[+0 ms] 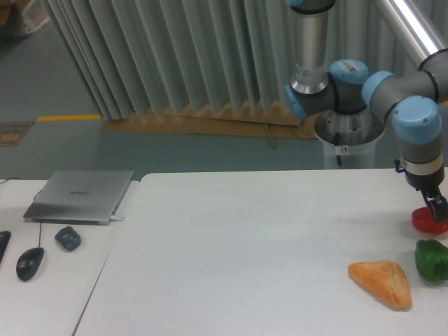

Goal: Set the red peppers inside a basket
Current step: 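Lower the gripper onto the red pepper and close on it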

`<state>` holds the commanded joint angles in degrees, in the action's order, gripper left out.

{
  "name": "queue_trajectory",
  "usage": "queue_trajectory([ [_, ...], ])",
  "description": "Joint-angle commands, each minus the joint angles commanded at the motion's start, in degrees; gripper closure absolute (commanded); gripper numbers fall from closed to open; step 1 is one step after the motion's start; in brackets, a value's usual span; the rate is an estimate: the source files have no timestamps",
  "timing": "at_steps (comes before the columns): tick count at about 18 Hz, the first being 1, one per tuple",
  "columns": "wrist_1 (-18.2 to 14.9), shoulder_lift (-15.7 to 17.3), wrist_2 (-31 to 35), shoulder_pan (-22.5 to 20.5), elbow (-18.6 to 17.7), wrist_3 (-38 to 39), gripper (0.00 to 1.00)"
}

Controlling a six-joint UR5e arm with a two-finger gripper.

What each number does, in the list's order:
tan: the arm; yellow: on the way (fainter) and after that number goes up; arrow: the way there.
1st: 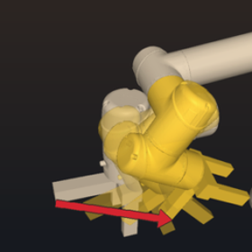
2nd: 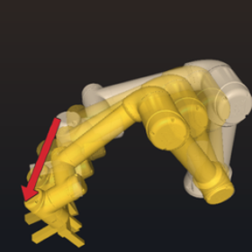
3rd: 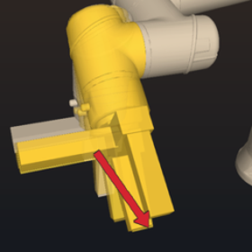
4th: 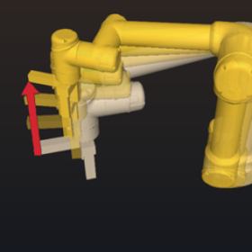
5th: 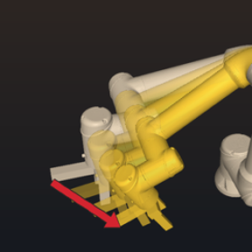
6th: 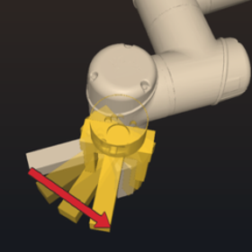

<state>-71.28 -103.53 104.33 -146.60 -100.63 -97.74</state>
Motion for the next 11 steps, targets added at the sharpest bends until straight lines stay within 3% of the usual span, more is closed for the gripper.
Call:
queue_trajectory([
  [7, 0.2, -2.8, -0.2, -0.1, 3.9, -0.2, 0.0],
  [11, 0.2, -4.1, 0.0, -0.1, 3.4, -0.1, 0.0],
])
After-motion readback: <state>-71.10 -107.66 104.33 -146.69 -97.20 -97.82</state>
